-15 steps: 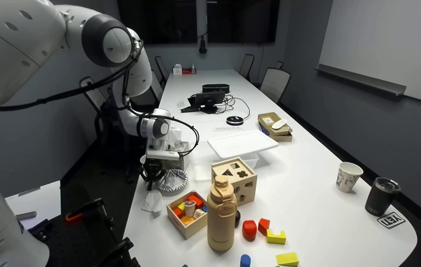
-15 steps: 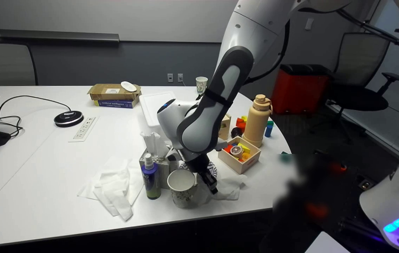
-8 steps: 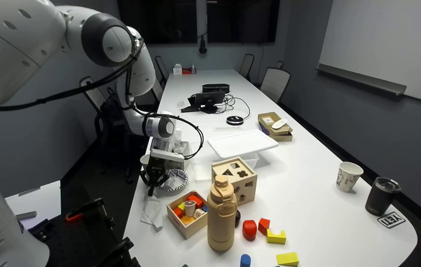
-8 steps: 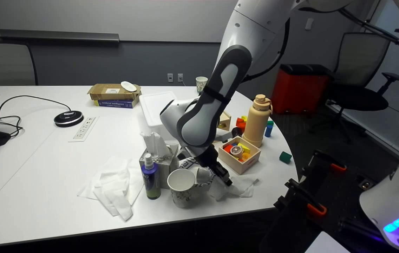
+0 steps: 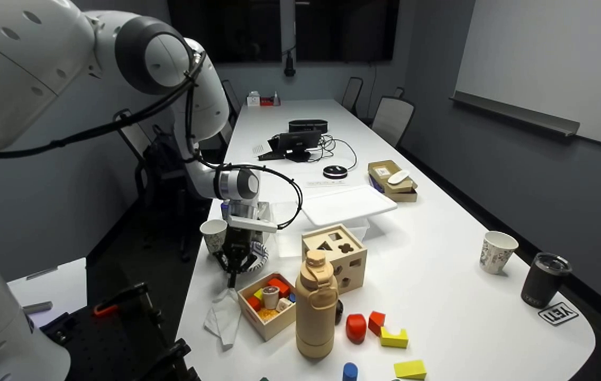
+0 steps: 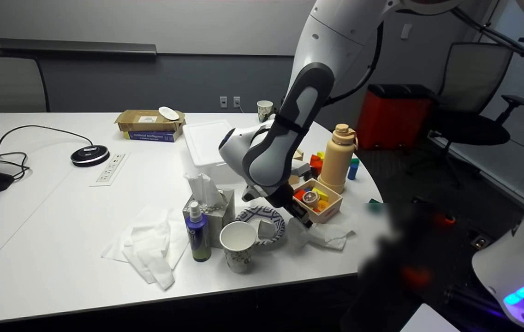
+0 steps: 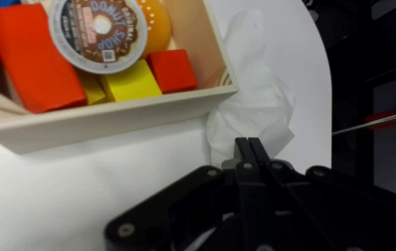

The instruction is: Remove one napkin from the box and use it to wipe the tabletop.

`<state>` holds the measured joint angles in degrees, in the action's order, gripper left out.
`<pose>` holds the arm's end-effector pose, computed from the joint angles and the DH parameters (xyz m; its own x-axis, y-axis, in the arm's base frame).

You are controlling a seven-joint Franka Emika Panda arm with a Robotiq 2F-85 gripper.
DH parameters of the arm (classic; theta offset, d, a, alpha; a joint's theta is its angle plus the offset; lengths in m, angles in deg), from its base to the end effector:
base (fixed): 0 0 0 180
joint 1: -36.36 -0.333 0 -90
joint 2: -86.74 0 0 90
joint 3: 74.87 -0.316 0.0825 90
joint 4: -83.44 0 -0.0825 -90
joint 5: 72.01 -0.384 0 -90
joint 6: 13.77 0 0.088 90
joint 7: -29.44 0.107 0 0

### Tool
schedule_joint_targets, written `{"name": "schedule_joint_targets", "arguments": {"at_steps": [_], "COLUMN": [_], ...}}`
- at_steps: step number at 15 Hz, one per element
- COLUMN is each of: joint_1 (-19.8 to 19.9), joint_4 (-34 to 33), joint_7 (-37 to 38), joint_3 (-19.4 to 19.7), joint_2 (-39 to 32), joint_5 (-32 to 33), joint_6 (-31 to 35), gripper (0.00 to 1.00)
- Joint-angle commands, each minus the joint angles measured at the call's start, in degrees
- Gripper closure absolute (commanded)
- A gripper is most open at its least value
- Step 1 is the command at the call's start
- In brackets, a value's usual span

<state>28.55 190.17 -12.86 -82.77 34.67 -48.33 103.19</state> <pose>0.5002 0.1269 -0.0008 0.0905 0.8523 -0.5151 0.8504 -0.3353 -0.4054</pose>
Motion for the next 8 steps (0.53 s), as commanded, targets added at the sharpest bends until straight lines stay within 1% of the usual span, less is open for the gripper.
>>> {"name": "schedule_joint_targets", "arguments": {"at_steps": [1, 2, 4, 8], "joint_1": [0.76, 1.13, 2.1, 2.18], "joint_4": [0.31, 0.57, 0.98, 1.54], "joint_7": [0.94, 0.35, -1.78, -5.78], "joint_3": [-0.25, -0.93, -3.09, -6.42], "joint_2": [-0.8, -1.0, -1.38, -1.77], "joint_5": [1.19, 0.39, -1.71, -3.49], "joint_6": [7.48, 9.16, 10.36, 9.16], "gripper": [1.0, 1.0, 1.0, 1.0]}}
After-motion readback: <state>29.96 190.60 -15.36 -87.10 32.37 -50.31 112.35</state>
